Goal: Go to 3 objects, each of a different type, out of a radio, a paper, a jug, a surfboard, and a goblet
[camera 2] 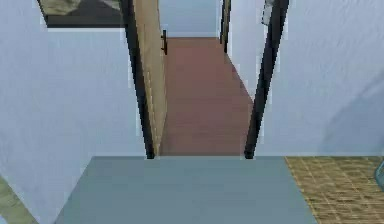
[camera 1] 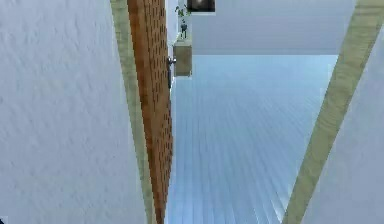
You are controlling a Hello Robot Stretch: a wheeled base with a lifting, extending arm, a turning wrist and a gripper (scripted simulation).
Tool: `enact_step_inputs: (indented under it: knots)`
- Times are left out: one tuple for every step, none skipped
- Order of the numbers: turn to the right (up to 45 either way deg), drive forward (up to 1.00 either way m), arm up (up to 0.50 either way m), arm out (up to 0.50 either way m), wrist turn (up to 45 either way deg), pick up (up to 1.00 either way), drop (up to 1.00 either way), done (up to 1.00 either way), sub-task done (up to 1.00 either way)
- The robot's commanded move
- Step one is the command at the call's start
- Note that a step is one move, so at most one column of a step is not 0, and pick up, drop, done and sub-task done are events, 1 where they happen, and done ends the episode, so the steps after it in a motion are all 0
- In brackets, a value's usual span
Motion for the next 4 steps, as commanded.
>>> enact_step_inputs:
  knots:
    - [-45.0,0.00,0.00,0.00,0.0,0.00,0.00,0.00,0.00]
    - [-45.0,0.00,0.00,0.00,0.0,0.00,0.00,0.00,0.00]
    - [-45.0,0.00,0.00,0.00,0.0,0.00,0.00,0.00,0.00]
    - [-15.0,0.00,0.00,0.00,0.0,0.00,0.00,0.00,0.00]
